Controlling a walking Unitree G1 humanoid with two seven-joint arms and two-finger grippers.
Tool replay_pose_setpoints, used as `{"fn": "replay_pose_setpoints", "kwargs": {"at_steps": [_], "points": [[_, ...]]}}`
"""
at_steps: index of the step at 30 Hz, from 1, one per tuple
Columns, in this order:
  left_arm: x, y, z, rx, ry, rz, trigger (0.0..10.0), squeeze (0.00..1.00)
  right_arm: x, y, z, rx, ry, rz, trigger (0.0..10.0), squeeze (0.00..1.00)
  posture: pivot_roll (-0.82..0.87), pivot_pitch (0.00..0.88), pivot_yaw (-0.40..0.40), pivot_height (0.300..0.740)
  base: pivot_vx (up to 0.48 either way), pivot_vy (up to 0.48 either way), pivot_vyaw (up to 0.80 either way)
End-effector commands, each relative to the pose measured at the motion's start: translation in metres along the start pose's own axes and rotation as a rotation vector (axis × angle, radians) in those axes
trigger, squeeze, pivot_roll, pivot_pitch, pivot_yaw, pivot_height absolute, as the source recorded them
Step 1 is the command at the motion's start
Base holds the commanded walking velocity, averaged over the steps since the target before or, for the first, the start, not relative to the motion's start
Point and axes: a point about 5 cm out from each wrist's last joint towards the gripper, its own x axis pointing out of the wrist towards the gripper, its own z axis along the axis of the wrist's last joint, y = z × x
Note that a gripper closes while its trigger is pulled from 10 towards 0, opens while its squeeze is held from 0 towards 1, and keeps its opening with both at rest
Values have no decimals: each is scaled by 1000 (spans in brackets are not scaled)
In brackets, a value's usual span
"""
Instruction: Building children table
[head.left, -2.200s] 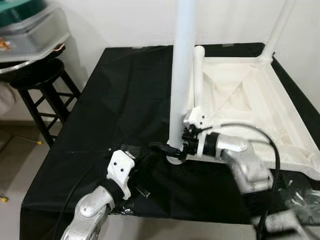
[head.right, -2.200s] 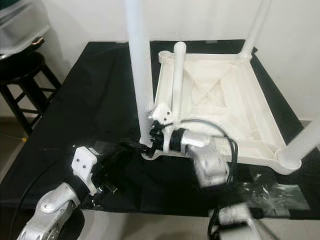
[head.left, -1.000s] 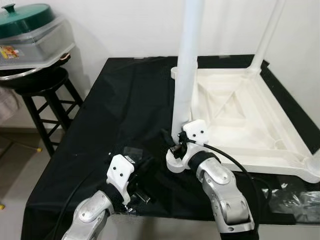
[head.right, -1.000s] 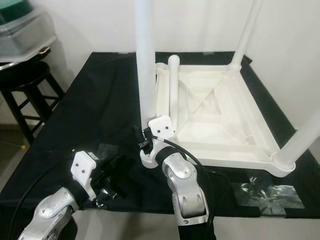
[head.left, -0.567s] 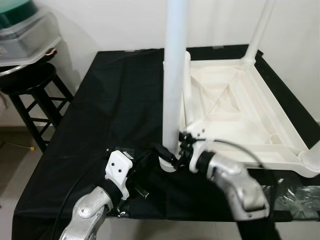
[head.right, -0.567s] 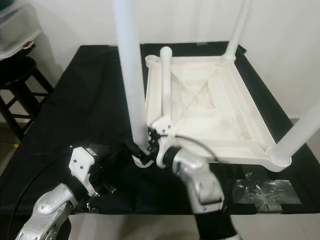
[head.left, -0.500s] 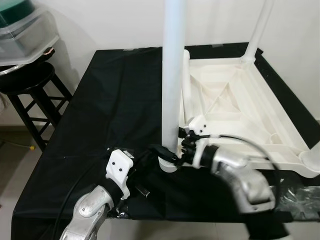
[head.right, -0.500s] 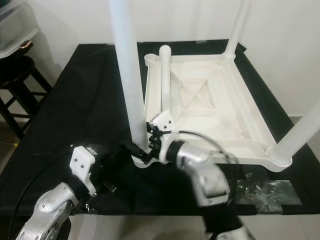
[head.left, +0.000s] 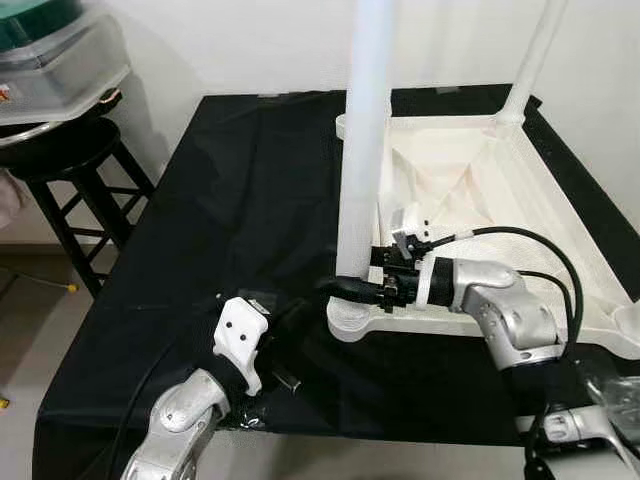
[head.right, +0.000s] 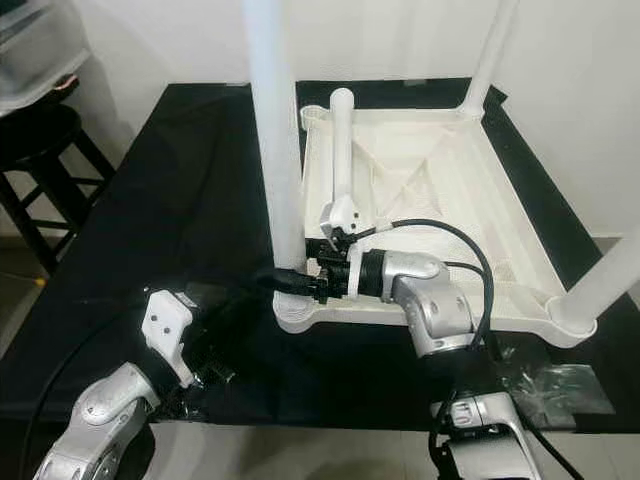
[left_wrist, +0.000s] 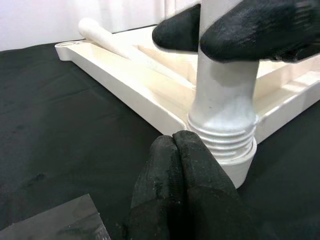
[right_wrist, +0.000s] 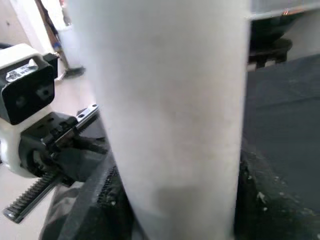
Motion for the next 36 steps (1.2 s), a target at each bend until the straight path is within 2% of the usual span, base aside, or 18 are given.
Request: {"fn": "replay_pose_setpoints", "kwargs": {"at_steps": [1,3,5,6,7,8,9,10,11,12,14,16,20,22,27,28,31,36], "points": [[-2,-2,-3,-2,9,3,10000,0,2,1,-5,27,-1,15,0,0,11,156,41,740,0,0,0],[-2,-2,-3,-3,9,3,10000,0,1,2,-7,31,-4,-3,0,0,8,157,39,740,0,0,0],[-3,-2,-3,-4,9,2,10000,0,2,4,-17,47,0,-149,0,0,5,158,35,740,0,0,0],[-3,-2,-3,-4,9,2,10000,0,2,4,-17,47,0,-149,0,0,5,158,35,740,0,0,0],[-4,-2,-3,-6,8,1,10000,0,8,10,-32,103,-12,-372,0,0,6,163,28,740,0,0,0],[-4,-2,-3,-6,8,1,10000,0,8,10,-32,103,-12,-372,0,0,6,163,28,740,0,0,0],[-5,-1,-3,-7,9,0,10000,0,10,14,-46,161,-10,-648,0,0,5,161,32,740,0,0,0],[-6,0,-3,-7,9,0,10000,0,8,18,-55,204,2,-843,0,0,2,160,39,740,0,0,0],[-6,0,-3,-9,9,-5,10000,0,8,41,-72,224,86,-910,0,0,9,170,45,740,0,0,0],[-6,1,-2,-10,10,-12,10000,0,7,53,-73,175,125,-919,0,0,13,173,47,740,0,0,0],[-7,1,-3,-10,12,-19,10000,0,7,57,-68,119,122,-900,0,0,4,164,54,740,0,0,0],[-7,1,-4,-17,13,-30,10000,0,5,47,-65,135,97,-899,0,0,-9,147,62,740,0,0,0],[-7,0,-4,-24,12,-37,10000,0,4,43,-68,155,106,-893,0,0,10,157,59,740,0,0,0],[-8,-1,-2,-30,5,-58,10000,0,9,37,-68,171,109,-826,10000,0,15,159,63,740,0,0,0],[-9,-2,-1,-48,-6,-89,10000,0,14,31,-56,146,70,-717,10000,0,15,156,64,740,0,0,0],[-8,-3,0,-42,-5,-117,10000,0,13,29,-48,135,47,-665,10000,1000,14,155,65,740,0,0,0],[-7,-5,1,-28,-6,-171,10000,0,7,24,-29,77,2,-517,10000,1000,12,150,64,740,0,0,0],[-6,-5,0,-21,-6,-206,10000,0,-1,20,-17,27,-12,-402,10000,1000,11,143,62,740,0,0,0]]}}
